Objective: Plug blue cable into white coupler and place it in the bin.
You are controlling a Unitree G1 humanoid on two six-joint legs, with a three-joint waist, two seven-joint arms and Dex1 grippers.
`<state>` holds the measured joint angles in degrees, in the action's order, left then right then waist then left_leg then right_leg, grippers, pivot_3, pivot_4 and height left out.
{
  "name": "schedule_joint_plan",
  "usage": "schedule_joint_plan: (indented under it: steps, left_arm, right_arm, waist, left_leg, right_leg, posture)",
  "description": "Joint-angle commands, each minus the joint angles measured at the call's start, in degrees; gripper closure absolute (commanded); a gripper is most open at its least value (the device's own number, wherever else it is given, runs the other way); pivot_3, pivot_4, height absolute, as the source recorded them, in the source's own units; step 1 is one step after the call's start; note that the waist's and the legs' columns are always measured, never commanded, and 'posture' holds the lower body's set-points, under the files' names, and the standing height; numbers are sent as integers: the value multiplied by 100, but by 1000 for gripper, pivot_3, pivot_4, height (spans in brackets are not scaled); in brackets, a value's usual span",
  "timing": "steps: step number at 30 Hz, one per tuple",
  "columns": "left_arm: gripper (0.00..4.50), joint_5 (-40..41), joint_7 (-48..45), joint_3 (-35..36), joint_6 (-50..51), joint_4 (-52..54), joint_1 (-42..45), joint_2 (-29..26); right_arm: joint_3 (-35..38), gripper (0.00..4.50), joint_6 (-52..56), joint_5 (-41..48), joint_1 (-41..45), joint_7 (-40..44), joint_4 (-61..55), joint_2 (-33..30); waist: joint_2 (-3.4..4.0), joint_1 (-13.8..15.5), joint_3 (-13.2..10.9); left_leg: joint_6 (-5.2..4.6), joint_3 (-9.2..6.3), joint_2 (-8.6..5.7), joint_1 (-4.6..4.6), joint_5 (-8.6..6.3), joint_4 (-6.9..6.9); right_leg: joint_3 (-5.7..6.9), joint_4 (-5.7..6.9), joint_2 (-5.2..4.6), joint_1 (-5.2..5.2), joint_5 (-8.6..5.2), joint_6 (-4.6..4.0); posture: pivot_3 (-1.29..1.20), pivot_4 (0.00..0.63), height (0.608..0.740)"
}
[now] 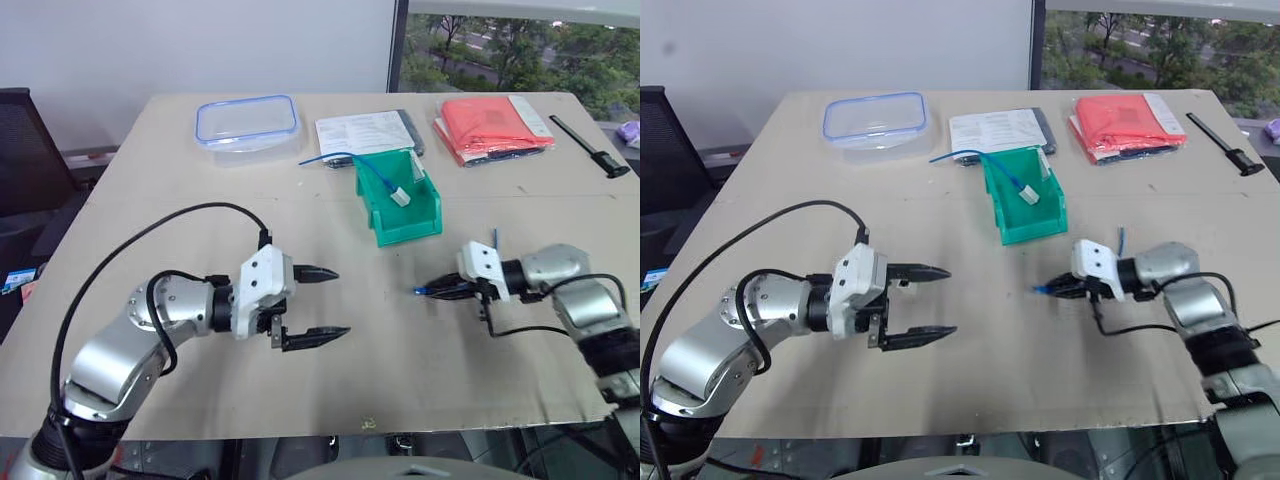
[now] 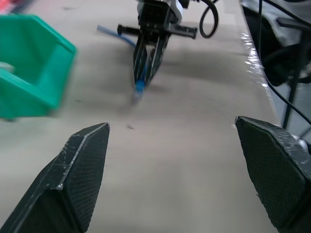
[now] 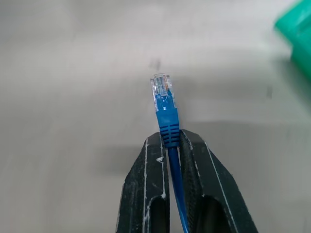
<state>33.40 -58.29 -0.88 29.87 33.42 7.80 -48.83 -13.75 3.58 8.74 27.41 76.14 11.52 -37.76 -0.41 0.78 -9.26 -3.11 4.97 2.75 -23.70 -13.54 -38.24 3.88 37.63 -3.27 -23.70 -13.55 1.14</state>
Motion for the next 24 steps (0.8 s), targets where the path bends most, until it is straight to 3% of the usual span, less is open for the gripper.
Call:
schedule_joint_plan:
  steps: [1,4,6,11,17,24]
  left_arm:
    - [244,-146,171,-234,401,-2,620,-91]
    - [244,-229,238,-539,637,-164,1154,59]
    - [244,-417,238,-817,653,-466,1500,220]
    - [244,-1166,119,-1767,430,-1374,2144,698]
    - [244,-1921,-249,-2615,-135,-2654,2687,1374]
    - [244,-2511,-549,-2992,-605,-3897,3124,1936]
  right_arm:
    - [-100,4437,310,-119,435,-204,219,283]
    - [-101,3622,363,-115,557,-175,343,383]
    - [33,2499,432,-21,553,-277,323,441]
    - [944,164,918,651,-105,-767,-427,283]
    - [1926,66,1063,1243,-1872,-1186,-1874,33]
    - [2828,66,832,1795,-3448,-1338,-2876,2]
  waist:
    - [-3,10,-3]
    - [-4,17,-2]
    - [-7,10,-4]
    - [-12,38,-6]
    - [-16,47,-9]
    - [-18,-22,-13]
  left_leg:
    - [0,-2,0,-2,0,-7]
    - [-1,-1,-8,-4,0,-11]
    - [0,3,-20,-5,1,-11]
    - [12,-1,-25,-10,8,-8]
    - [10,-10,-30,-14,6,-4]
    - [-6,-4,-35,-2,-3,-8]
  right_leg:
    - [3,5,1,0,0,-1]
    - [-4,7,2,1,-7,-13]
    - [-14,5,-2,2,13,-17]
    - [-13,4,1,1,13,-17]
    - [-11,5,3,0,7,-8]
    - [-21,14,8,0,-6,15]
  posture:
    - [0,150,736]
    - [0,150,736]
    - [0,150,736]
    - [0,150,736]
    - [0,150,736]
    - [0,150,736]
